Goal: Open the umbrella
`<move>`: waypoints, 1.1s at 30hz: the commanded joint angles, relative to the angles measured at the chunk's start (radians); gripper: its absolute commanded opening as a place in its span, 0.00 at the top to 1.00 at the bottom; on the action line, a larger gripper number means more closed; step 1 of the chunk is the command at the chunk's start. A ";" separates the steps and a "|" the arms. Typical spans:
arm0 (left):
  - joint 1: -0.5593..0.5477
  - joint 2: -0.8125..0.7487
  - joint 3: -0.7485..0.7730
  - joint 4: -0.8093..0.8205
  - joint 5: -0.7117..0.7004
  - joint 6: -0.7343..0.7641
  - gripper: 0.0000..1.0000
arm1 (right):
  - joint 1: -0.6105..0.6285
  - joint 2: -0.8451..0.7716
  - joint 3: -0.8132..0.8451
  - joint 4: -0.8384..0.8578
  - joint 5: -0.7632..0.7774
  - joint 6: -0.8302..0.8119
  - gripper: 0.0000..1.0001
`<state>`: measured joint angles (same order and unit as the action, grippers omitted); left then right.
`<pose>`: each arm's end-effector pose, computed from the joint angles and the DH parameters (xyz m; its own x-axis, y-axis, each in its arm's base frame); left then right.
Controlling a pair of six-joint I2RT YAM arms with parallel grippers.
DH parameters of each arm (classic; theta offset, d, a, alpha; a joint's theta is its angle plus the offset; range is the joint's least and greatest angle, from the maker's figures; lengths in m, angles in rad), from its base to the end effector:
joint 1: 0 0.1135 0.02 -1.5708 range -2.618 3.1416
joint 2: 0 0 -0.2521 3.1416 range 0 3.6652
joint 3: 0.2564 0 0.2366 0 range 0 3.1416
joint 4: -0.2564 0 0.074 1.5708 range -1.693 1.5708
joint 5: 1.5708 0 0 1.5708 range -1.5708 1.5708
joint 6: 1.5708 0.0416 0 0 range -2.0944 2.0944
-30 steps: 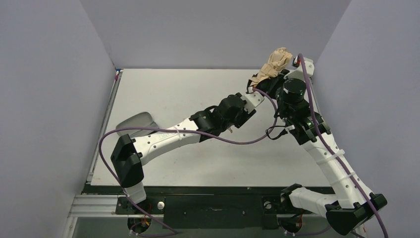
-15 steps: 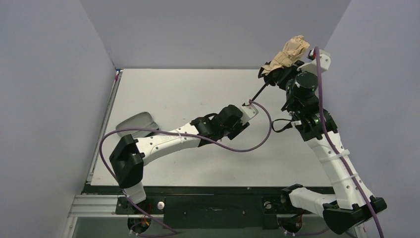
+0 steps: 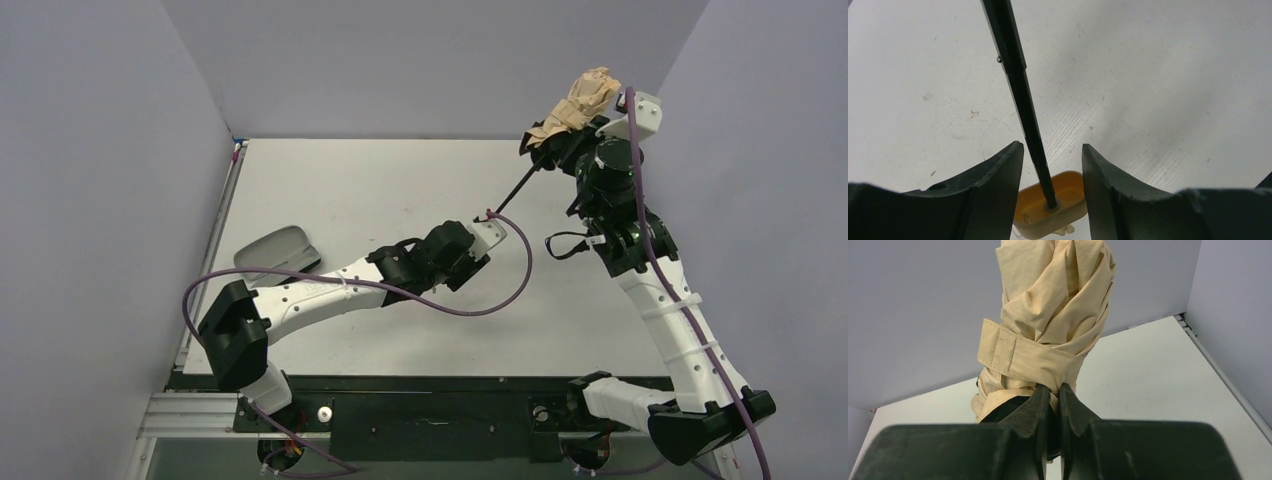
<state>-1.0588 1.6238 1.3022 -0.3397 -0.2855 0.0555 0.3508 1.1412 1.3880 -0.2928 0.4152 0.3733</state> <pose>0.1863 -0.3075 0.2799 -0.2600 0.5714 -0.7784 0.7432 0.6331 0.2165 0.2257 0.0647 0.4516 -0.0169 0.3492 -0.9369 0.0753 0.9348 0.3470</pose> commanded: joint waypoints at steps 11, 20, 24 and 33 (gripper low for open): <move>0.000 -0.063 -0.100 -0.090 0.054 -0.047 0.57 | -0.045 0.001 0.119 0.228 0.008 -0.025 1.00; 0.102 -0.130 0.017 -0.063 0.248 -0.078 0.30 | -0.044 -0.012 0.060 0.180 -0.202 0.036 1.00; 0.219 -0.231 0.047 0.036 0.577 -0.113 0.06 | -0.043 -0.041 -0.025 0.167 -0.344 0.073 1.00; 0.353 -0.335 0.086 0.260 0.788 -0.268 0.03 | -0.035 -0.074 -0.134 0.183 -0.615 0.100 1.00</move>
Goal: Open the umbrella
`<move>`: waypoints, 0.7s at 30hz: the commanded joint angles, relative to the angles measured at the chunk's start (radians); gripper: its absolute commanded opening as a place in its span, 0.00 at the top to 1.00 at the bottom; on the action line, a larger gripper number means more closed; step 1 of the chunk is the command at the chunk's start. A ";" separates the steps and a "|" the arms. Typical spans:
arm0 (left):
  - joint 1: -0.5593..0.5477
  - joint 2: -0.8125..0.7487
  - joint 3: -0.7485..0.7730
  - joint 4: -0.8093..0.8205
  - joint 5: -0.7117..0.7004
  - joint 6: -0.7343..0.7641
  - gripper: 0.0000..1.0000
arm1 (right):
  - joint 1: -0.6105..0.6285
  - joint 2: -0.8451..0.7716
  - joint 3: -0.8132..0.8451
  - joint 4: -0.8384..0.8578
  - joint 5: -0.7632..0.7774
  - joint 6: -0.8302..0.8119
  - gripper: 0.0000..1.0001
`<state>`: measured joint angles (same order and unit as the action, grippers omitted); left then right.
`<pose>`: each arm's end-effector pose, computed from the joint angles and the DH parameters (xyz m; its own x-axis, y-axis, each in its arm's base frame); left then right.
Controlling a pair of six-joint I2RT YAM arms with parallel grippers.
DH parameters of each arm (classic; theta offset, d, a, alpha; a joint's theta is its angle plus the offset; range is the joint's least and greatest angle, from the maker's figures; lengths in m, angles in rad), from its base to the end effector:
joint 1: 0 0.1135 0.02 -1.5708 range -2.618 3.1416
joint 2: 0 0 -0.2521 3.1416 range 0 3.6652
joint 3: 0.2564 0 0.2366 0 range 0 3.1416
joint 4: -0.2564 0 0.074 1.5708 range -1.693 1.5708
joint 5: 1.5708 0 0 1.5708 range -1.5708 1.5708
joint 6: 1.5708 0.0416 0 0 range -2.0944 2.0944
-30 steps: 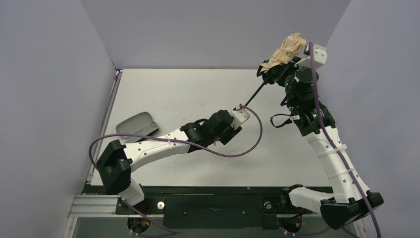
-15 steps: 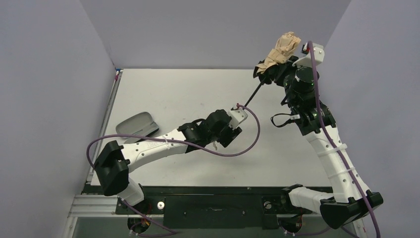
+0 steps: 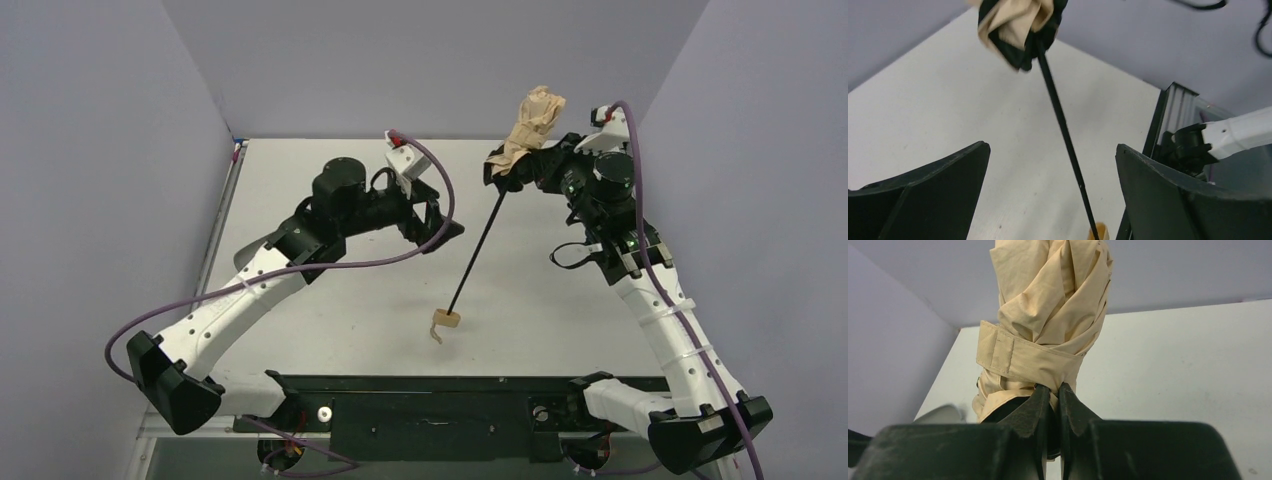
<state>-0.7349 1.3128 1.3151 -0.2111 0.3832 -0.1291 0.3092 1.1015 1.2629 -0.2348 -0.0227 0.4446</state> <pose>0.2081 -0.2090 0.3944 -0.2675 0.0808 -0.9602 0.8660 0.4570 -0.2028 0.2260 0.0732 0.4259 -0.2032 0.3865 -0.8996 -0.2641 0.8631 0.4304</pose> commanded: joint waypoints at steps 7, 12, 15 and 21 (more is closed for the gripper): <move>0.193 0.038 0.149 0.295 0.261 -0.327 0.13 | 0.021 -0.052 -0.034 0.125 -0.326 -0.007 1.00; 0.188 0.066 0.076 0.391 0.311 -0.472 0.06 | 0.024 -0.063 -0.063 0.195 -0.426 0.074 1.00; 0.177 0.085 0.066 0.432 0.300 -0.505 0.03 | 0.032 -0.060 -0.060 0.223 -0.468 0.106 1.00; 0.130 0.143 0.078 0.451 0.308 -0.513 0.03 | 0.056 -0.055 -0.044 0.226 -0.512 0.130 1.00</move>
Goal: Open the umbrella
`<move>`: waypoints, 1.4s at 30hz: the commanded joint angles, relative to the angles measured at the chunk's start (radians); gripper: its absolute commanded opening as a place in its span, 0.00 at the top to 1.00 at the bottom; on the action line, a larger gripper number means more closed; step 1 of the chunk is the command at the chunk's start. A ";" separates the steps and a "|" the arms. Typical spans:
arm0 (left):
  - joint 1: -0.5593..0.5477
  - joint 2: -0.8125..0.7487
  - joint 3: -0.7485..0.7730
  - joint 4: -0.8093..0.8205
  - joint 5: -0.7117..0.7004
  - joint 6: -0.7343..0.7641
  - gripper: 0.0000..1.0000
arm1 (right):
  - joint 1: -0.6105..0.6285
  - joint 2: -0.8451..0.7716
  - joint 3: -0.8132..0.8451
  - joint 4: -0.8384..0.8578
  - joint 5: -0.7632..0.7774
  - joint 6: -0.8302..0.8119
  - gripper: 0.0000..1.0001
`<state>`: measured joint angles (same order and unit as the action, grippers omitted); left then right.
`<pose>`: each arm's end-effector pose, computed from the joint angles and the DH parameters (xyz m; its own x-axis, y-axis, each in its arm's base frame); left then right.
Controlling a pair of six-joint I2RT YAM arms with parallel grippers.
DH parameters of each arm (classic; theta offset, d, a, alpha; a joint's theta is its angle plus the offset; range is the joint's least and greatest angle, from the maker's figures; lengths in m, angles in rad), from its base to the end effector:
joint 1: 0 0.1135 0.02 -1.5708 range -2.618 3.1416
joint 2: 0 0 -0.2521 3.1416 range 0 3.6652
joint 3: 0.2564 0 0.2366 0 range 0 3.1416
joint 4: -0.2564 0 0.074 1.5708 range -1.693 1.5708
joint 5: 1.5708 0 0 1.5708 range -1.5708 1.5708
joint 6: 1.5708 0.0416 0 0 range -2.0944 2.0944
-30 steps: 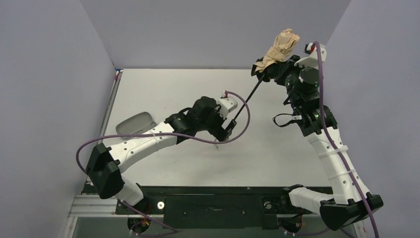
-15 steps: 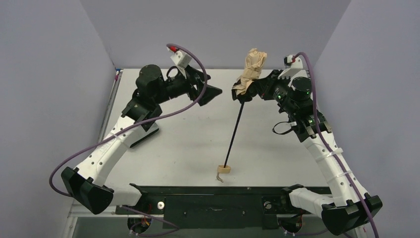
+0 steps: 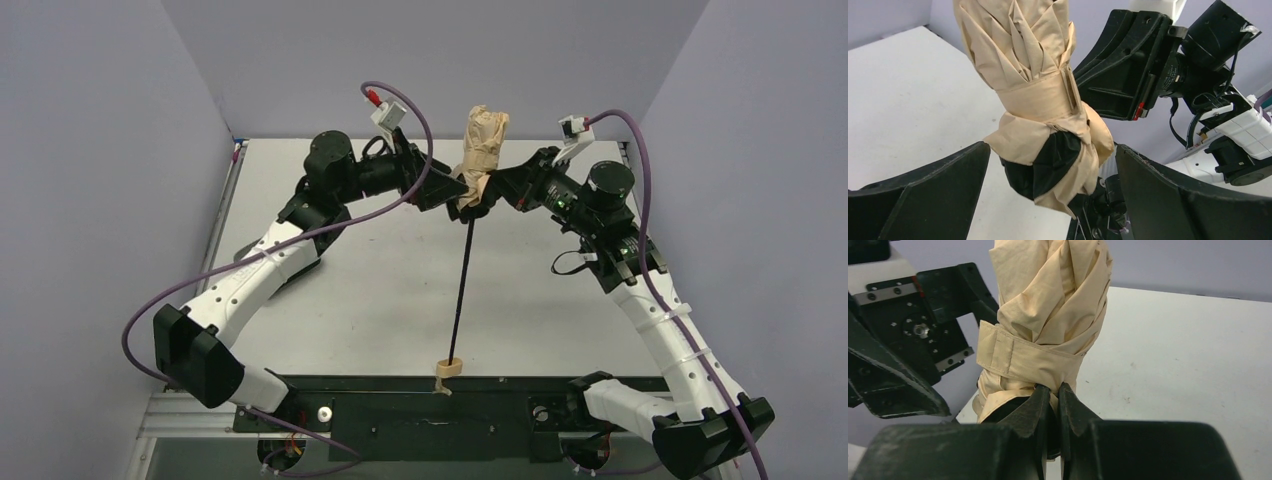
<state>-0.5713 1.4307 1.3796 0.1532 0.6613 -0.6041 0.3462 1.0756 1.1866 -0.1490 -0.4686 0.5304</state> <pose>0.2576 -0.1960 0.4223 -0.4638 -0.2348 -0.8543 0.8229 0.2432 -0.5135 0.2119 0.0964 0.4161 -0.3987 0.3360 -0.8533 -0.6093 0.5984 0.5203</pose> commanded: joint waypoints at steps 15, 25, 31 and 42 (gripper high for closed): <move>-0.039 0.050 -0.022 0.162 0.028 -0.105 0.60 | 0.044 0.000 0.121 0.132 -0.076 0.055 1.00; -0.053 0.005 0.012 -0.058 -0.327 0.062 1.00 | 0.022 -0.031 0.159 -0.111 0.174 -0.098 0.72; -0.132 0.014 0.062 -0.213 -0.630 0.172 1.00 | 0.049 -0.040 0.161 -0.149 0.216 -0.089 0.62; -0.235 0.015 0.065 -0.197 -0.702 0.215 1.00 | 0.115 0.049 0.169 -0.101 0.235 0.025 0.56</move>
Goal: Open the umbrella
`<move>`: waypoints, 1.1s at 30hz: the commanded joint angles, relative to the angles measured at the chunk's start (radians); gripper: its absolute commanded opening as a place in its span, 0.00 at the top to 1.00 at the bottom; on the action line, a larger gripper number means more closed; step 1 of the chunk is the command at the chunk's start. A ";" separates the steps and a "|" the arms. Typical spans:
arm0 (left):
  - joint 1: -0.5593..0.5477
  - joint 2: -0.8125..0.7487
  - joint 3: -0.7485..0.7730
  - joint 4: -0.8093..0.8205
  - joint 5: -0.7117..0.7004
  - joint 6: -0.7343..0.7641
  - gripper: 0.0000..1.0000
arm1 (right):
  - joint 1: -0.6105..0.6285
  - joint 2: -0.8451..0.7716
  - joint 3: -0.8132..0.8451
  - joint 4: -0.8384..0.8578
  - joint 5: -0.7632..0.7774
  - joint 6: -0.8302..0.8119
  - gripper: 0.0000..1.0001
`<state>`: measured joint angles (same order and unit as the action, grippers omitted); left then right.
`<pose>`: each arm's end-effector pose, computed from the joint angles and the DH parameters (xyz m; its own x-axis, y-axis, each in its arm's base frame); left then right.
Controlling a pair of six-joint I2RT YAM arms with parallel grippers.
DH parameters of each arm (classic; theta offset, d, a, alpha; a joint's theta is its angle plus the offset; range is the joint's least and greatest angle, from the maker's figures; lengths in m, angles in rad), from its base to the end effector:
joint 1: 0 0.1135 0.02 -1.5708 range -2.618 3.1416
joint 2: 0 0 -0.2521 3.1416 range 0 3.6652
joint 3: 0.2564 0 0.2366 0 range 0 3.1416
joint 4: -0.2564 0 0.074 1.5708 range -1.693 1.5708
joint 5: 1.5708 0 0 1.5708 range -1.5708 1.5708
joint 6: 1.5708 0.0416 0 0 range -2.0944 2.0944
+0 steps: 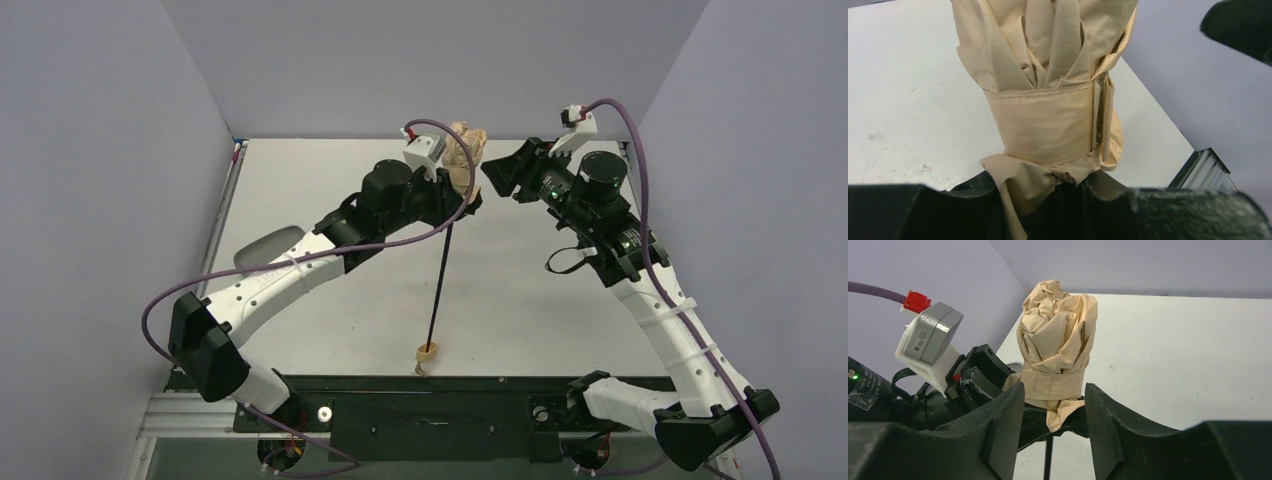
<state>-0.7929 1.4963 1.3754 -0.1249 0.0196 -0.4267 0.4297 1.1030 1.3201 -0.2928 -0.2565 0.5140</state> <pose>0.2435 -0.2483 0.3687 -0.4558 -0.1270 -0.8810 0.5899 0.6981 -0.4058 0.2054 0.1057 0.4378 -0.3711 0.3531 -0.8589 -0.5173 0.6894 0.5070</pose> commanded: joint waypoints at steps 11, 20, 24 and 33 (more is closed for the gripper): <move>-0.041 -0.056 0.055 0.097 -0.100 0.093 1.00 | 0.111 0.054 -0.004 0.049 0.101 0.061 0.50; -0.046 -0.050 0.052 0.109 -0.085 0.102 1.00 | 0.128 0.072 -0.044 0.056 0.138 0.080 0.54; -0.052 -0.044 0.052 0.109 -0.082 0.112 1.00 | 0.129 0.085 -0.042 0.067 0.142 0.089 0.56; -0.061 -0.031 0.061 0.110 -0.090 0.132 1.00 | 0.129 0.090 -0.048 0.092 0.108 0.109 0.51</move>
<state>-0.8463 1.4963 1.3754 -0.1230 -0.0635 -0.3122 0.5514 1.1877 1.2724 -0.2695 -0.1387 0.6086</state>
